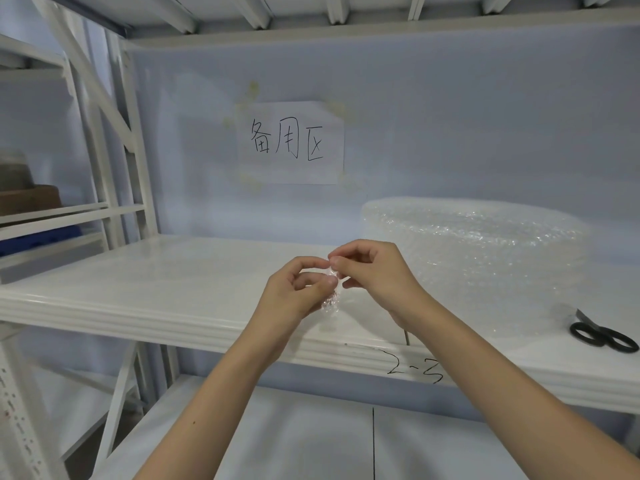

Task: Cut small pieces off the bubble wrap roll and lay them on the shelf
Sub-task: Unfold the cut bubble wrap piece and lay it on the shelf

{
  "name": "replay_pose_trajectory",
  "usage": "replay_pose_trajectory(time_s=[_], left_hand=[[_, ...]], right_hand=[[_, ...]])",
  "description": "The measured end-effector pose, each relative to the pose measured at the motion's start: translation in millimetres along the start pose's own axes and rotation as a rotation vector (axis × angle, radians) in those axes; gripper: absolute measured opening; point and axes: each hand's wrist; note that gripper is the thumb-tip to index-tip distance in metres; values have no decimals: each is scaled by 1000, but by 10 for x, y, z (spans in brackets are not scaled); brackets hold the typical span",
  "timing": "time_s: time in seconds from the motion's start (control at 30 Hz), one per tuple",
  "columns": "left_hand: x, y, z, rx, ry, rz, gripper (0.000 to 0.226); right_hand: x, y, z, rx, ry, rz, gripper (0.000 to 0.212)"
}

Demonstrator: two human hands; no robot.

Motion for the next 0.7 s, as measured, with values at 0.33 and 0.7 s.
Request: replay_pose_trajectory(time_s=[0.33,0.7], left_hand=[[-52,57,2,-53,-17,-33,6],[-136,125,51,-66,-74,28,14]], right_hand=[[3,-100,100,50,-48,87,8],[52,-176,194,60,-38,14,7]])
Point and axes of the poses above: each hand's wrist, its own z-axis towards the middle knuckle, its own x-axis out of the palm, y = z × x, and after that the axes turned 7 degrees about -y, right-handed
